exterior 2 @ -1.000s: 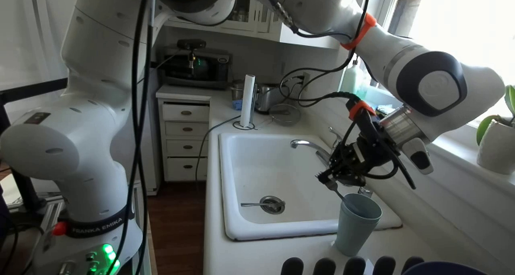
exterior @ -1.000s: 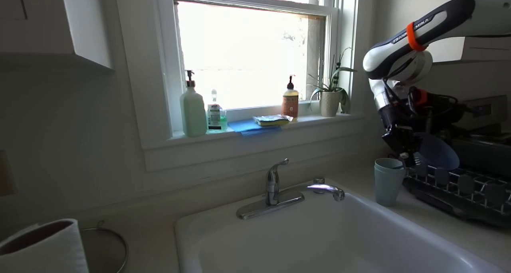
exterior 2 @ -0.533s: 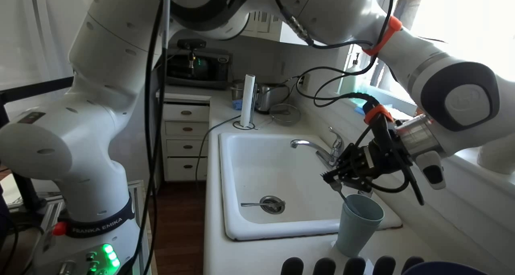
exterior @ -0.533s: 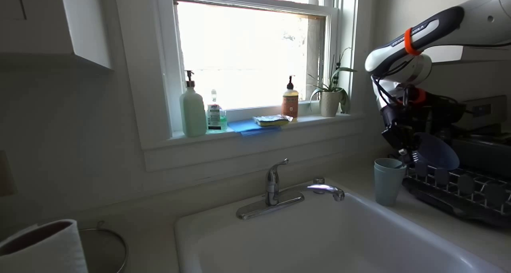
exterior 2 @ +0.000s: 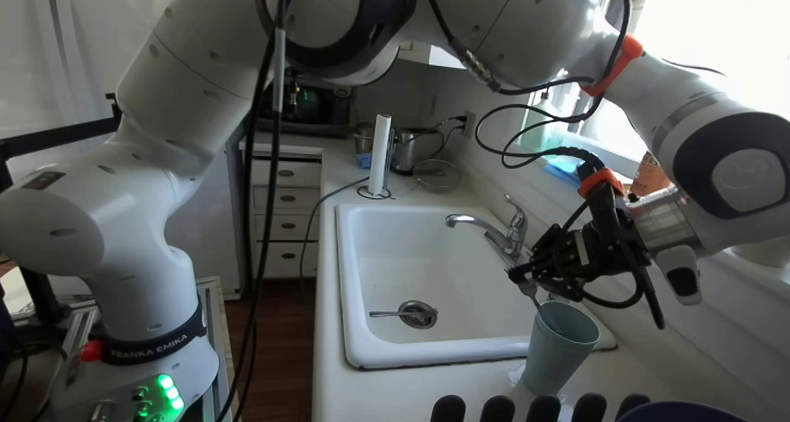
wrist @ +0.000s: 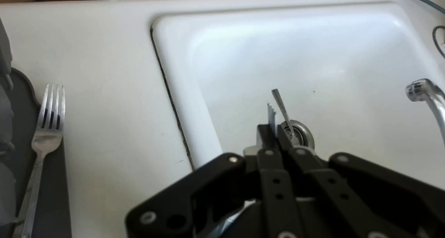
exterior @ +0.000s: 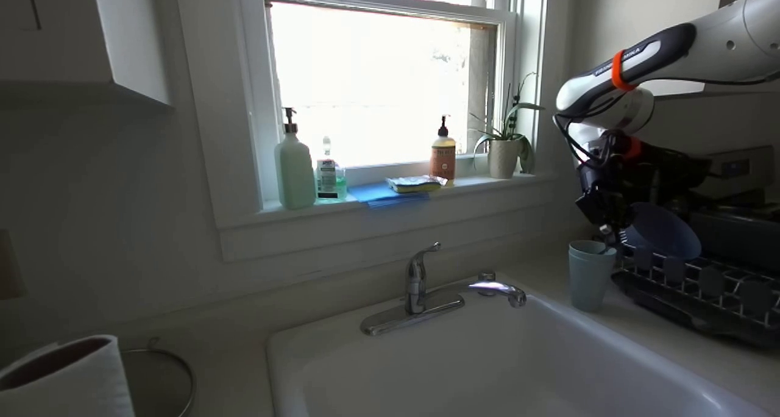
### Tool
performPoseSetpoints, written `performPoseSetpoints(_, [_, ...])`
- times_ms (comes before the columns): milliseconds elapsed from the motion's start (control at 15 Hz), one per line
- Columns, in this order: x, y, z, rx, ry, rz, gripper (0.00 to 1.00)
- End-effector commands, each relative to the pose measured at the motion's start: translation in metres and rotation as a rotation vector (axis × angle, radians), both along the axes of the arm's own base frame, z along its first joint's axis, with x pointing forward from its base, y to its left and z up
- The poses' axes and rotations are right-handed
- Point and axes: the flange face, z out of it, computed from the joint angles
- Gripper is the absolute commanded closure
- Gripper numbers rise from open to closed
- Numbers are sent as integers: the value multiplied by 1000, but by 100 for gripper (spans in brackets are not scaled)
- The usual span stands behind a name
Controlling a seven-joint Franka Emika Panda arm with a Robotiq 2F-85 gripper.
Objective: Stack the two green cups together then place the silver fork in the stacked cups
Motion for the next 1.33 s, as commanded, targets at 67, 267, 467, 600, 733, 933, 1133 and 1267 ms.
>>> performPoseSetpoints(67, [10,-8,-9,57,35,-47,99])
performPoseSetpoints(267, [12,-8,-11,99,49,-63,99])
performPoseSetpoints(467, [14,-14,-15,120,53,-85,99])
performPoseSetpoints(600, [15,-19,-17,127,56,-102,99])
performPoseSetpoints(733, [14,-23,-19,128,69,-103,99])
performPoseSetpoints(933, [13,-31,-22,117,89,-121,99])
performPoseSetpoints(1133, [15,-36,-25,101,98,-140,72])
performPoseSetpoints(1267, [17,-38,-27,90,100,-149,60])
